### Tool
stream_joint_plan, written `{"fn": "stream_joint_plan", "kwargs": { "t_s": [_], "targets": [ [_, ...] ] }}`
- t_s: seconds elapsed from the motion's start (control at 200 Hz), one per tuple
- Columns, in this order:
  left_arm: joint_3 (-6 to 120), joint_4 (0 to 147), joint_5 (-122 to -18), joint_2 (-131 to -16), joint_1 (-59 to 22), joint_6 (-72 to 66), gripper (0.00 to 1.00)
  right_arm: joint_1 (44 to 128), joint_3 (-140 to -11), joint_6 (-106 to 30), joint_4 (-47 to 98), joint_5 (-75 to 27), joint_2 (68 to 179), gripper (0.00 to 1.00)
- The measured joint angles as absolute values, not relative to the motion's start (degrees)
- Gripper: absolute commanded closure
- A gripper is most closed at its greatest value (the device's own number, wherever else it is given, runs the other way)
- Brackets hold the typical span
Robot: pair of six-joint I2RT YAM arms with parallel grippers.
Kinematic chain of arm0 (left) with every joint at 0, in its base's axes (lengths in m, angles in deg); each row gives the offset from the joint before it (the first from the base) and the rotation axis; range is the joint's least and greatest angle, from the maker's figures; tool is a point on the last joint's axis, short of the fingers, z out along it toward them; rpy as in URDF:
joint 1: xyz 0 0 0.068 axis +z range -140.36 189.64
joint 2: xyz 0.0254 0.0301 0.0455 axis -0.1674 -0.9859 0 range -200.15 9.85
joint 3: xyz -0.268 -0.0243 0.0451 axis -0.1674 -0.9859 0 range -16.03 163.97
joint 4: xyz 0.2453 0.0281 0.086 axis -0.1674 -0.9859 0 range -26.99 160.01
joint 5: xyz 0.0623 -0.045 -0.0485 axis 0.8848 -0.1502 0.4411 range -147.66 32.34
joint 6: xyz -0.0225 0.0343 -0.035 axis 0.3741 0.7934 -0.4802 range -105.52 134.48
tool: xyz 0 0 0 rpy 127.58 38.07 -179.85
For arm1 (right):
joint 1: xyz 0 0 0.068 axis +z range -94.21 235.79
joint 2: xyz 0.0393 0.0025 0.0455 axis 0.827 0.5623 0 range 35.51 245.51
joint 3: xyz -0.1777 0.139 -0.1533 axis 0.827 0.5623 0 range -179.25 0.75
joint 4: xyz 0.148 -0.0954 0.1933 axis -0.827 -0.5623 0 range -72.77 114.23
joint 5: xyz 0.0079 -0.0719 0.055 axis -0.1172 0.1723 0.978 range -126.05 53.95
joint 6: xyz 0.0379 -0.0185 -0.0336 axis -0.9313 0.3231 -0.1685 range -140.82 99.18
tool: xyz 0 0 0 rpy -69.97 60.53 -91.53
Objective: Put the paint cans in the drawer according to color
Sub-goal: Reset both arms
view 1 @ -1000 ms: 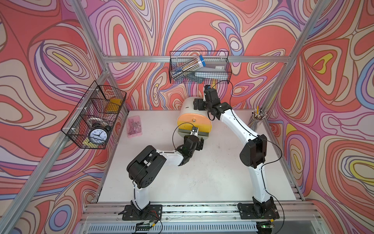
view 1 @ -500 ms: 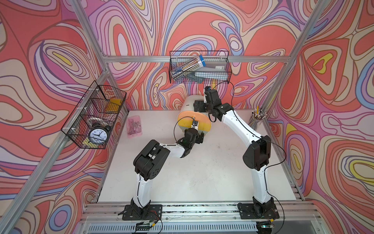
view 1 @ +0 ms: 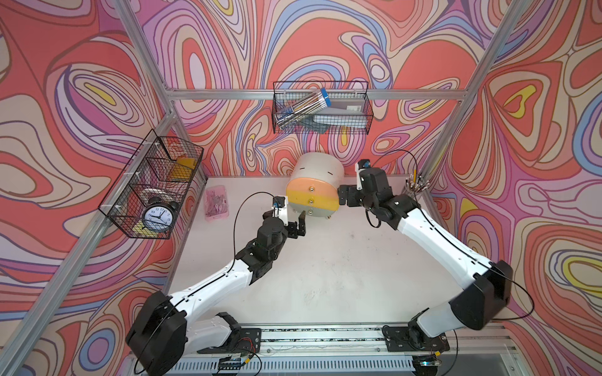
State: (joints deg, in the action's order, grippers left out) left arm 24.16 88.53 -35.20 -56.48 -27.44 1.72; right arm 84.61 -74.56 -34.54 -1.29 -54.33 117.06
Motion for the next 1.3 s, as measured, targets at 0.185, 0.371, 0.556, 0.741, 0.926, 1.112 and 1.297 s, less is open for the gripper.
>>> {"fn": "stream_joint_plan", "kwargs": {
  "t_s": [0.185, 0.371, 0.556, 0.741, 0.926, 1.112, 1.297],
  "targets": [
    [23.3, 94.4, -17.8, -58.4, -26.5, 16.0, 0.01, 83.4, -41.4, -19.8, 30.9, -68.5, 106.8, 0.02],
    [14.2, 111.7, -8.6, -68.6, -26.0, 30.7, 0.01, 77.8, -20.5, -15.2, 50.2, -71.2, 112.2, 0.02],
    [4.4, 127.4, -7.8, -79.1, -21.5, 36.1, 0.01, 74.7, -18.7, -15.6, 63.7, -66.5, 116.5, 0.02],
    [6.2, 124.9, -15.1, -79.9, -15.4, 32.7, 0.01, 72.4, -16.6, -12.7, 84.6, -60.6, 125.8, 0.02],
    [4.0, 123.6, -26.9, -71.3, -3.8, 24.5, 0.01, 64.4, -12.9, -14.7, 99.3, -54.6, 135.4, 0.02],
    [-1.4, 130.4, -34.5, -79.7, 2.3, 19.1, 0.01, 60.5, -21.3, -18.1, 91.2, -48.9, 134.6, 0.02],
    [3.8, 126.9, -38.1, -79.8, 3.9, 16.0, 0.01, 56.0, -26.3, -21.1, 84.3, -44.1, 133.2, 0.02]
  ]
}}
